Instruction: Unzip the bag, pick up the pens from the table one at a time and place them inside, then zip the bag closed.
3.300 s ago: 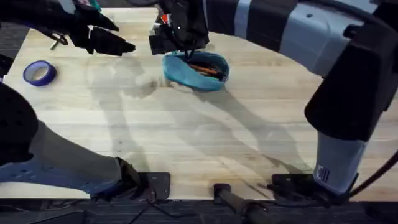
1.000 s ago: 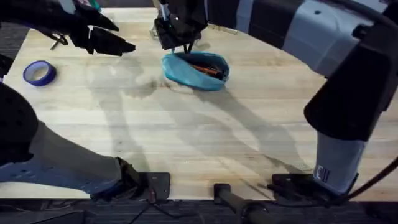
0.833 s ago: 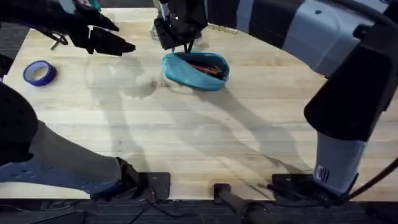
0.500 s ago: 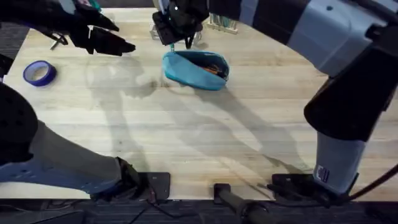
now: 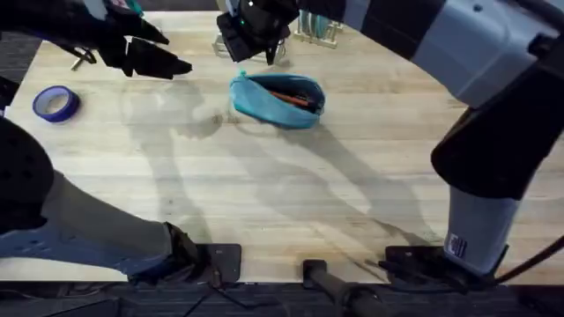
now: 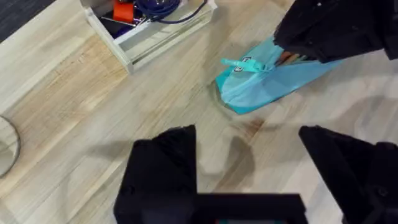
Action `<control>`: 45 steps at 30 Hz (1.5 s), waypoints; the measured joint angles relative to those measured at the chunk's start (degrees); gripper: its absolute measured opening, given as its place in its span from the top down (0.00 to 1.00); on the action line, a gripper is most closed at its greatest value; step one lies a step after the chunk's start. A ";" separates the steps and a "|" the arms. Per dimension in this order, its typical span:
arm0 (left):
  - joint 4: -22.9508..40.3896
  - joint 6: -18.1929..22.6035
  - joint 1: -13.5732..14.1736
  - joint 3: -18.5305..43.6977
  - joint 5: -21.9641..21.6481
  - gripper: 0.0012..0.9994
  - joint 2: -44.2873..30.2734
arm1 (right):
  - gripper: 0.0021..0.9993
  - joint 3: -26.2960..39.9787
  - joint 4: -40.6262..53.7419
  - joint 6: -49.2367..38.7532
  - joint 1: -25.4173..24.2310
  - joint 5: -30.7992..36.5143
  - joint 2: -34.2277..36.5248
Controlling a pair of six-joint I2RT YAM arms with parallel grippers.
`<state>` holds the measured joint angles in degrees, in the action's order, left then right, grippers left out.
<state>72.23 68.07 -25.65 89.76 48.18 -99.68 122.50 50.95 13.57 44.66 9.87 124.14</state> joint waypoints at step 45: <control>0.21 0.00 0.00 0.00 0.00 0.00 0.00 | 0.00 0.24 -4.26 -9.56 -5.04 -13.23 0.85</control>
<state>72.43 68.07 -25.65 89.76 48.18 -99.68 122.74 46.69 4.01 39.63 -3.36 124.99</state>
